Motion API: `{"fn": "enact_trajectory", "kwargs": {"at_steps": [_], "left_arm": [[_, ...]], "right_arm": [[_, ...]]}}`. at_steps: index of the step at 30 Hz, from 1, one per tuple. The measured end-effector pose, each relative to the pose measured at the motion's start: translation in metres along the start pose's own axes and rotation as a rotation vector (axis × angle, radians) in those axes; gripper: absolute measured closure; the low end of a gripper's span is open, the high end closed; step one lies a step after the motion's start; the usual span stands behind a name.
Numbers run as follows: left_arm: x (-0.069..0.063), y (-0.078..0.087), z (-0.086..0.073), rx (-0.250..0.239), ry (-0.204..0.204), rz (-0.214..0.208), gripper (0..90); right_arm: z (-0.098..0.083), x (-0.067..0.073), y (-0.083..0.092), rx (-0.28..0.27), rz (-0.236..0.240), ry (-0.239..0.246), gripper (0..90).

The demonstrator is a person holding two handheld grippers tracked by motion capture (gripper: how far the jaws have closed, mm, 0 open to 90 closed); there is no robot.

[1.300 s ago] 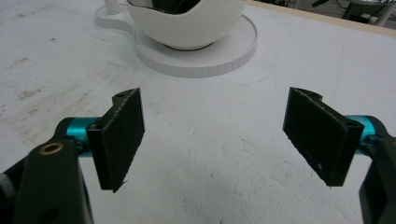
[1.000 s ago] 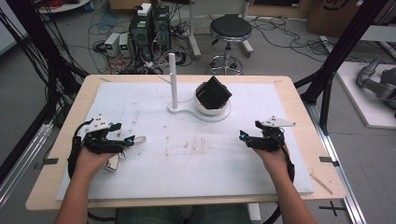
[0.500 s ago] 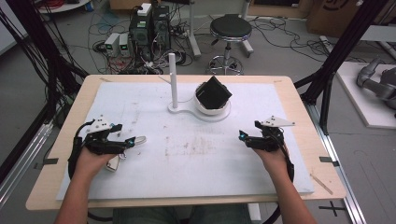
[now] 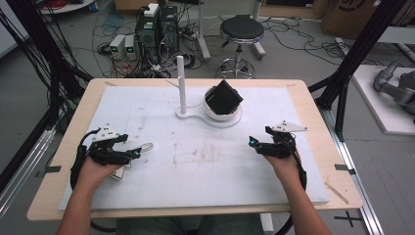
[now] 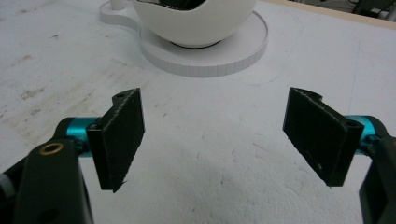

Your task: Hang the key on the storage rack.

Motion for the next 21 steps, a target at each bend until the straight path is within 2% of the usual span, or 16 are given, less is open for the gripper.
{"fn": "enact_trajectory", "kwargs": {"at_steps": [7,9,12,13,16,21], "left_arm": [[0.004,-0.007,-0.007,0.046,-0.002,0.018,22.1],[0.007,-0.011,-0.011,0.080,-0.001,0.029,23.0],[0.008,-0.014,-0.015,0.103,0.001,0.027,24.5],[0.008,-0.015,-0.016,0.119,-0.002,0.024,28.1],[0.009,-0.018,-0.019,0.145,-0.002,0.030,29.7],[0.010,-0.021,-0.021,0.174,0.012,0.031,38.3]], "right_arm": [[0.000,0.002,-0.002,0.011,0.004,0.006,21.0],[-0.001,0.002,-0.002,0.012,0.004,0.004,21.0],[-0.001,0.002,-0.002,0.011,0.003,0.007,21.0],[-0.001,0.003,-0.002,0.012,0.002,0.011,21.0],[-0.001,0.003,-0.002,0.016,0.004,0.011,21.0],[-0.002,0.004,-0.003,0.024,0.007,0.010,21.0]]}}
Point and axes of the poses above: each handheld gripper's, and its own axes: y roughly backward along the jaws, z roughly out of its top, x roughly to its left, the point moved 6 cm from there along -y, roughly forward along the jaws, and after that the axes turned 9 degrees about x, right-handed, at the moved point
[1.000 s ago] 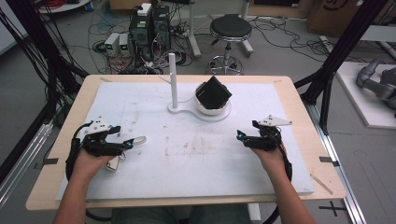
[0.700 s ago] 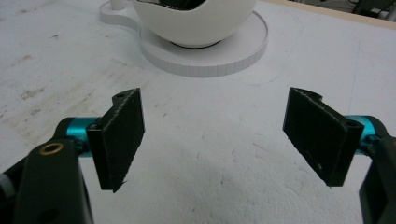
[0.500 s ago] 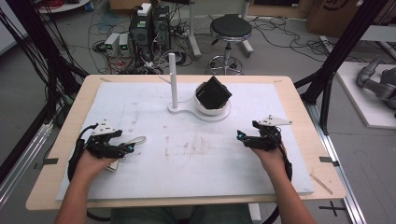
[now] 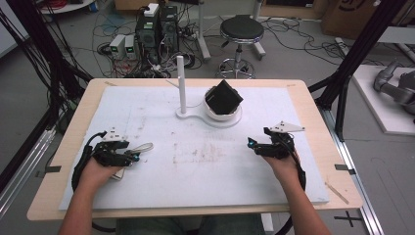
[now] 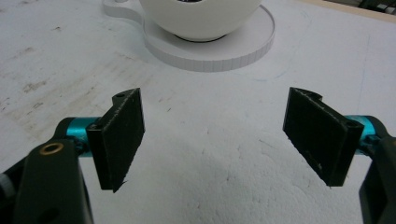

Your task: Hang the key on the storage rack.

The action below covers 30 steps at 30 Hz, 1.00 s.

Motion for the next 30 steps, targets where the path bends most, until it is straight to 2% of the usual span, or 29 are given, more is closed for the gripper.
{"fn": "enact_trajectory", "kwargs": {"at_steps": [1,6,8,10,13,14,15,16,19,21,22,23,25,26,27,29,30], "left_arm": [[0.000,0.000,0.000,-0.001,0.001,-0.002,39.3],[-0.001,0.002,0.000,-0.003,-0.015,-0.006,56.3],[-0.003,0.002,0.000,-0.005,-0.030,-0.013,63.5],[-0.005,0.002,0.000,-0.002,-0.044,-0.016,65.8],[-0.009,0.003,0.000,0.002,-0.085,-0.020,75.8],[-0.009,0.003,0.000,0.002,-0.085,-0.020,77.5],[-0.009,0.003,0.000,0.008,-0.102,-0.011,77.5],[-0.010,0.003,0.001,0.012,-0.109,-0.014,81.1],[-0.010,0.004,0.003,0.032,-0.115,-0.012,81.3],[-0.010,0.004,0.003,0.031,-0.106,-0.015,81.4],[-0.010,0.005,0.004,0.022,-0.099,-0.013,81.4],[-0.009,0.011,0.008,-0.020,-0.081,-0.023,81.4],[-0.010,0.019,0.014,-0.065,-0.071,-0.031,81.4],[-0.011,0.024,0.018,-0.093,-0.069,-0.039,81.4],[-0.011,0.024,0.018,-0.093,-0.069,-0.039,81.4],[-0.016,0.037,0.028,-0.151,-0.080,-0.036,81.4],[-0.016,0.037,0.028,-0.151,-0.080,-0.036,81.4]], "right_arm": [[0.000,0.000,0.000,0.003,0.000,0.002,21.0],[-0.001,0.000,-0.002,0.009,0.001,0.006,21.0],[-0.001,0.001,-0.002,0.013,0.003,0.012,21.0],[-0.001,0.001,-0.003,0.012,0.001,0.012,21.0],[-0.001,0.002,-0.003,0.016,0.002,0.016,21.0],[-0.001,0.002,-0.003,0.016,0.002,0.016,21.0],[-0.001,0.003,-0.003,0.015,0.002,0.017,21.0],[-0.001,0.003,-0.003,0.018,0.004,0.014,21.0],[-0.001,0.004,-0.003,0.020,0.002,0.023,21.0],[-0.001,0.004,-0.003,0.022,0.002,0.025,21.0],[-0.002,0.005,-0.003,0.024,0.004,0.022,21.0],[-0.002,0.005,-0.003,0.030,0.003,0.027,21.0],[-0.002,0.005,-0.004,0.033,0.003,0.028,21.0],[-0.002,0.005,-0.005,0.032,0.002,0.031,21.0],[-0.002,0.006,-0.005,0.036,0.006,0.030,21.0],[-0.002,0.006,-0.005,0.035,0.005,0.031,21.0],[-0.002,0.006,-0.005,0.034,0.006,0.029,21.0]]}}
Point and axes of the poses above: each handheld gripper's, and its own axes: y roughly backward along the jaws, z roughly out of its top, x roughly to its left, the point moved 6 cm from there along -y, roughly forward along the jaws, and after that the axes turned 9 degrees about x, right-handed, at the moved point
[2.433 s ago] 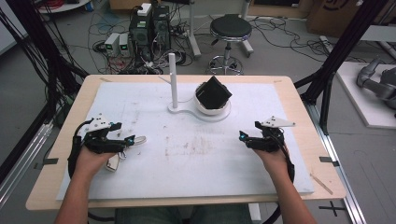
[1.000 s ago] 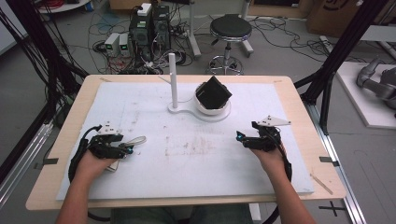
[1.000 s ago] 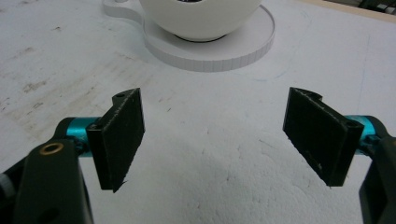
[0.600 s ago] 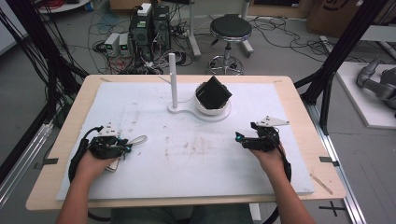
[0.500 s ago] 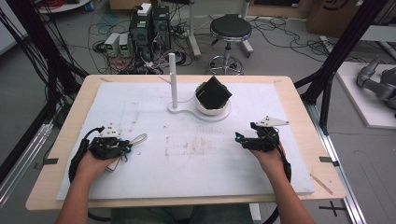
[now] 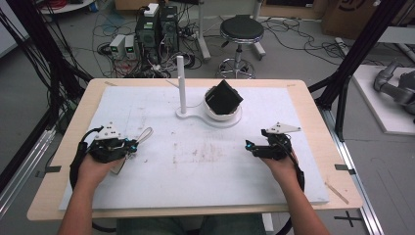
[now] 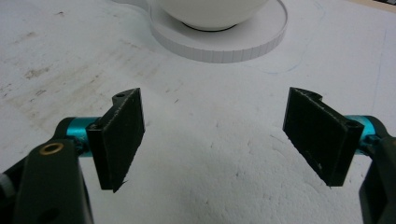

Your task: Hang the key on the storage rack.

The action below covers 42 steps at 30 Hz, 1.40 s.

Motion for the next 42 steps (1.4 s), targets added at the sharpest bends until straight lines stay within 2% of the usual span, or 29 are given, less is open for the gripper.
{"fn": "enact_trajectory", "kwargs": {"at_steps": [4,7,10,11,12,18,21,26,28,36,42], "left_arm": [[-0.008,0.010,0.018,-0.072,0.009,-0.002,81.4],[-0.012,0.013,0.031,-0.106,0.006,-0.003,81.4],[-0.015,0.012,0.044,-0.109,-0.009,0.004,81.4],[-0.016,0.011,0.053,-0.115,-0.015,0.009,81.4],[-0.016,0.011,0.053,-0.115,-0.015,0.009,81.4],[-0.015,0.015,0.080,-0.157,-0.017,0.047,81.4],[-0.010,0.019,0.096,-0.185,0.002,0.081,81.5],[-0.006,0.021,0.110,-0.217,0.030,0.110,81.4],[-0.004,0.021,0.117,-0.222,0.025,0.123,81.4],[-0.004,0.019,0.144,-0.260,0.025,0.131,81.4],[-0.010,0.018,0.162,-0.266,-0.006,0.139,81.4]], "right_arm": [[0.000,-0.002,0.001,-0.006,0.000,-0.005,21.0],[0.000,-0.001,0.002,-0.008,0.007,-0.013,21.0],[0.000,-0.002,0.002,-0.012,0.009,-0.013,21.0],[0.000,-0.002,0.002,-0.012,0.009,-0.016,21.0],[0.000,-0.002,0.002,-0.012,0.009,-0.016,21.0],[-0.001,-0.003,0.001,-0.001,0.009,-0.019,21.0],[-0.001,-0.004,0.001,-0.002,0.007,-0.016,21.0],[-0.002,-0.002,0.001,-0.001,0.011,-0.018,21.0],[-0.002,-0.002,0.001,0.002,0.012,-0.014,21.0],[-0.002,-0.003,0.000,-0.001,0.011,-0.014,21.0],[-0.002,-0.003,0.001,-0.002,0.015,-0.015,21.0]]}}
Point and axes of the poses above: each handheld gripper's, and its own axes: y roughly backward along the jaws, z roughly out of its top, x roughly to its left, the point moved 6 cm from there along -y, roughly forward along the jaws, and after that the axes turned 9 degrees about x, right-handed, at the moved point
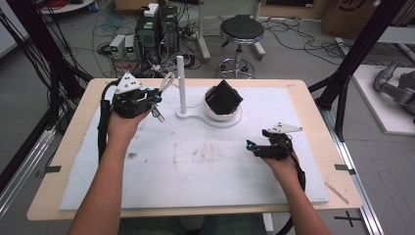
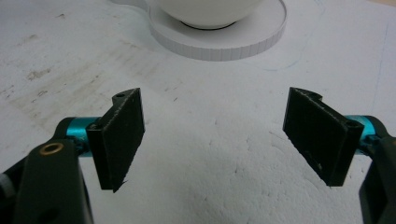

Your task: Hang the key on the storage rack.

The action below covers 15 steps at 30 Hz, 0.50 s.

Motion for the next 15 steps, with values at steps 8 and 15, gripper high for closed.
{"fn": "enact_trajectory", "kwargs": {"at_steps": [8,15], "left_arm": [[-0.005,-0.011,0.017,0.014,-0.030,0.006,81.4],[-0.003,-0.023,0.020,0.040,-0.038,0.024,81.4]], "right_arm": [[0.000,0.000,0.000,-0.001,0.003,-0.002,21.0],[-0.001,0.000,0.001,0.001,0.001,-0.004,21.0]]}}
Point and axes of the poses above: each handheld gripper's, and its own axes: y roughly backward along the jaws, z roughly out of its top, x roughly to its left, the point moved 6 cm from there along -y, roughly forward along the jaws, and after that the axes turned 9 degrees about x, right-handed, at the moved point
